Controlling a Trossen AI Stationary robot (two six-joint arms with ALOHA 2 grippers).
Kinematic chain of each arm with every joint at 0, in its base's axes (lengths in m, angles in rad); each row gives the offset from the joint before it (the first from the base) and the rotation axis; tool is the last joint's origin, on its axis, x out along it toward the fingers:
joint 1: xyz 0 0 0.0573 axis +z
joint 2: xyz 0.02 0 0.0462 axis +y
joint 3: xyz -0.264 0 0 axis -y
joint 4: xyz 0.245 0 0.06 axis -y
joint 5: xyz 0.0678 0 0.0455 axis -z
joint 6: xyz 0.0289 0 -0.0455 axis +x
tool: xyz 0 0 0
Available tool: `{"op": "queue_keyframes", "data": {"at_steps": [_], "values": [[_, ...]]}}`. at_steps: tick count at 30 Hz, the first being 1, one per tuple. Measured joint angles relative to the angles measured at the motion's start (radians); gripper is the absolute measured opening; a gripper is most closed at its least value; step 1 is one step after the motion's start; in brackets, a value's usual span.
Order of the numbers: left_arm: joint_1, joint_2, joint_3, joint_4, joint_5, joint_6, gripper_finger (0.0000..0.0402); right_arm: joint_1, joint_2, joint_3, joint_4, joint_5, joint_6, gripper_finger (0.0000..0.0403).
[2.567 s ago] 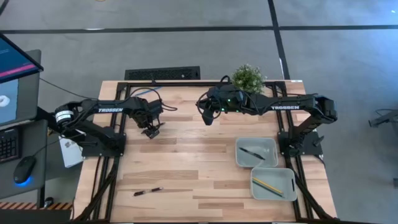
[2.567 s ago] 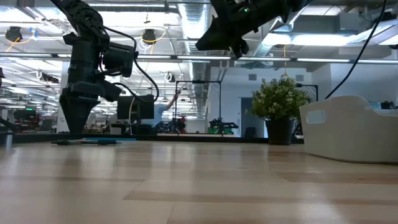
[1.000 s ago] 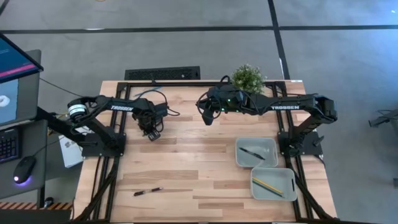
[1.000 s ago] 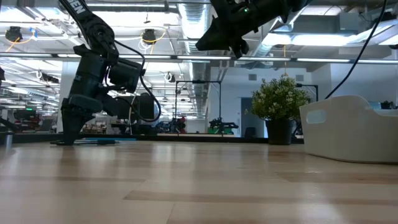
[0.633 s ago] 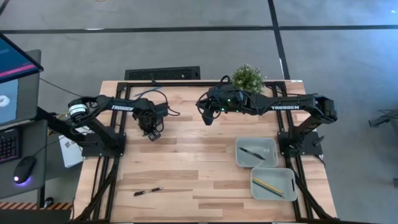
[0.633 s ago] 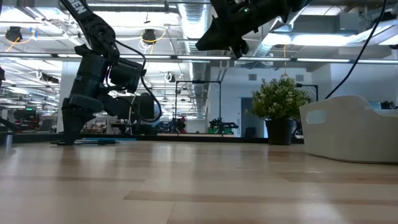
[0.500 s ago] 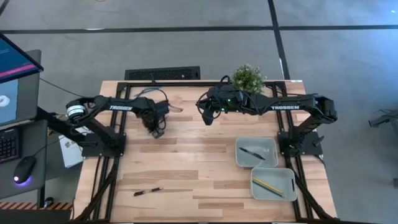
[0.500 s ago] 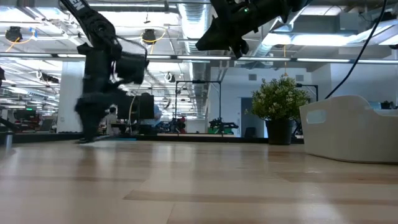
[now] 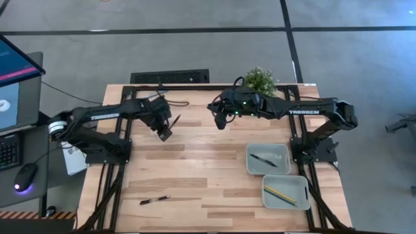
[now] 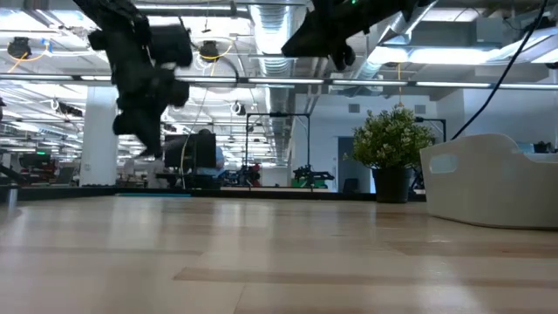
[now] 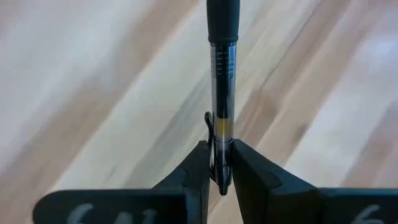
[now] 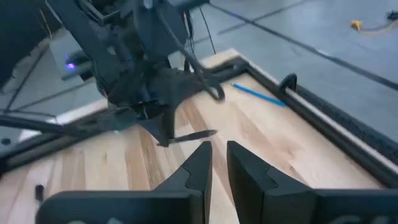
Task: Sort pens & pencils
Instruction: Put the top black pen into the top gray bin
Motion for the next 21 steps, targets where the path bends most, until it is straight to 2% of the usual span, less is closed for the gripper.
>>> {"op": "queue_keyframes", "data": {"at_steps": [3,7,12,17,21], "values": [[0.004,-0.077,0.0,0.115,0.045,-0.025,0.004,0.0,-0.045,0.0,0.006,0.0,0.0,0.0071],[0.003,-0.16,0.001,0.363,0.102,-0.053,0.004,0.003,-0.1,0.0,0.036,0.0,0.0,0.0071],[0.002,-0.2,0.003,0.673,0.18,-0.091,0.0041,0.008,-0.149,0.0,0.103,-0.001,0.025,0.0071],[0.001,-0.201,0.003,0.771,0.209,-0.107,0.0041,0.003,-0.173,0.0,0.197,-0.05,0.147,0.008],[0.001,-0.184,0.003,0.772,0.202,-0.119,0.0041,0.004,-0.173,0.0,0.265,-0.102,0.235,0.0114]]}}
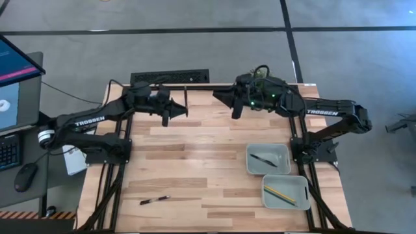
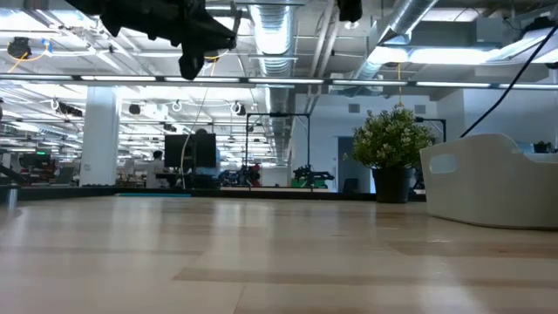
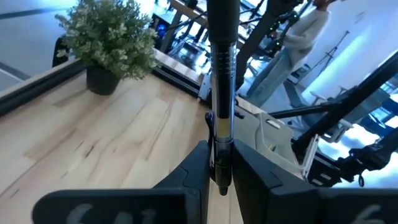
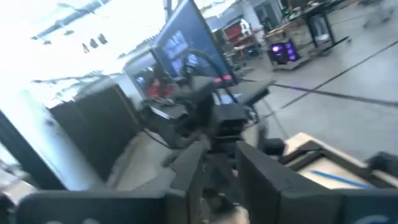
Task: Sort pens & pencils
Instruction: Put the top black pen into the top gray bin
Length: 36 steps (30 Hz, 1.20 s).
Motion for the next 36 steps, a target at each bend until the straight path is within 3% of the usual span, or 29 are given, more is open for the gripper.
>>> {"op": "queue_keyframes", "data": {"at_steps": [11,16,28,36], "values": [[-0.001,0.065,0.0,0.219,0.123,-0.11,0.0041,0.01,0.02,-0.001,-0.025,0.003,0.021,0.02],[-0.001,0.063,0.009,0.304,0.155,-0.153,0.0041,-0.002,0.033,0.001,-0.016,0.011,0.101,0.0211],[-0.028,0.063,0.047,0.309,0.154,-0.142,0.0041,-0.005,0.033,0.0,0.001,0.015,0.154,0.0212],[-0.035,0.063,0.047,0.309,0.15,-0.138,0.0041,-0.004,0.033,0.0,0.004,0.033,0.154,0.024]]}}
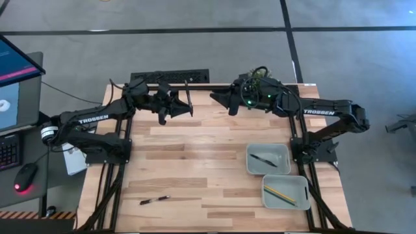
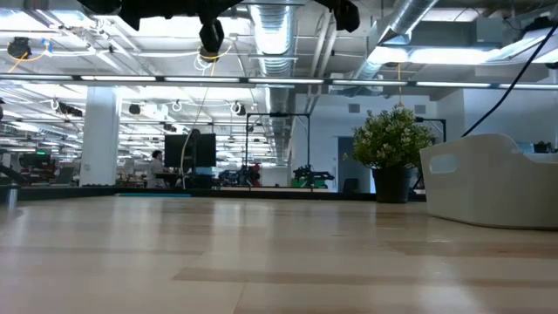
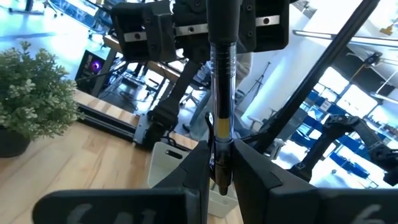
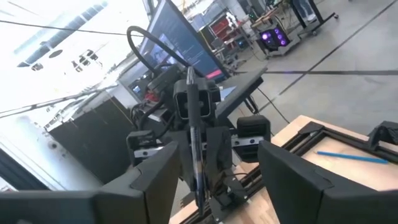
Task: Sort pens & pencils
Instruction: Put the top black pen into the top gray bin
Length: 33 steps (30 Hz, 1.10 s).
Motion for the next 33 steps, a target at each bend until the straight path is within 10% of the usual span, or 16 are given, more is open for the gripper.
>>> {"op": "queue_keyframes", "data": {"at_steps": [14,33], "values": [[0.0,0.0,0.006,0.006,-0.002,-0.004,0.0041,0.007,0.034,-0.001,0.047,0.19,-0.045,0.0263],[0.0,0.0,0.017,0.004,-0.034,-0.003,0.0041,0.027,0.223,0.146,0.158,0.041,-0.026,0.0263]]}}
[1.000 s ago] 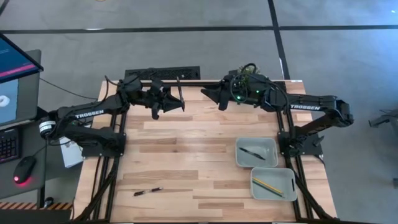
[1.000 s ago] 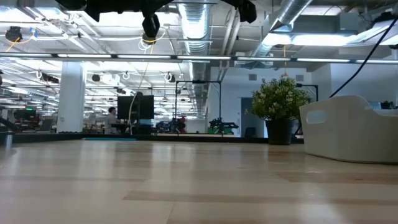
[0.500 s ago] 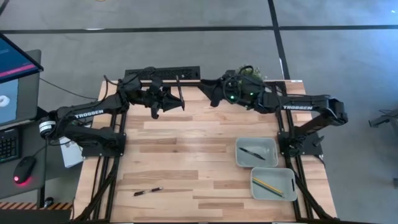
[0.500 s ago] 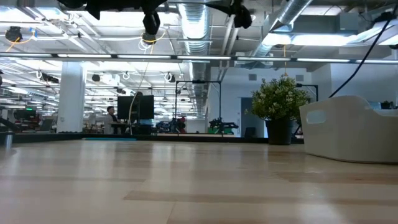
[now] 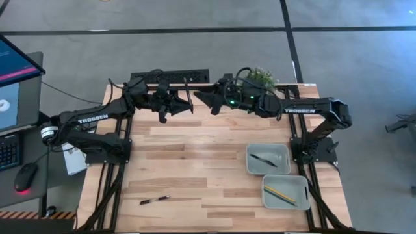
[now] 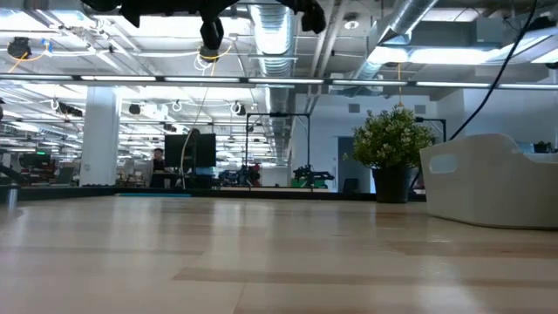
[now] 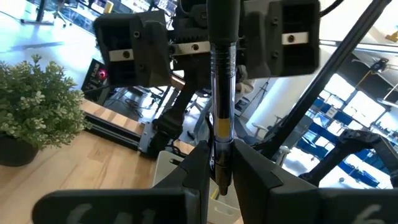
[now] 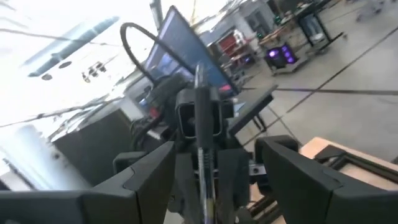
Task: Sort pens & pencils
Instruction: Put the top black pen into the top gray bin
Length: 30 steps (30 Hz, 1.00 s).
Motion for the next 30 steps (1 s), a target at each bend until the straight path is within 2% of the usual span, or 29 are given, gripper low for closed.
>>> {"op": "queue_keyframes", "data": {"at_steps": [6,13,30], "values": [[0.0,0.0,0.0,0.0,0.0,0.0,0.0041,0.0,0.078,0.089,-0.015,-0.075,-0.023,0.0263],[0.0,0.0,0.0,-0.005,0.0,-0.001,0.0041,0.006,0.106,0.15,-0.05,-0.08,-0.099,0.0254],[0.0,0.0,0.0,-0.004,0.013,-0.003,0.0041,0.006,0.108,0.167,-0.054,-0.078,-0.109,0.0148]]}}
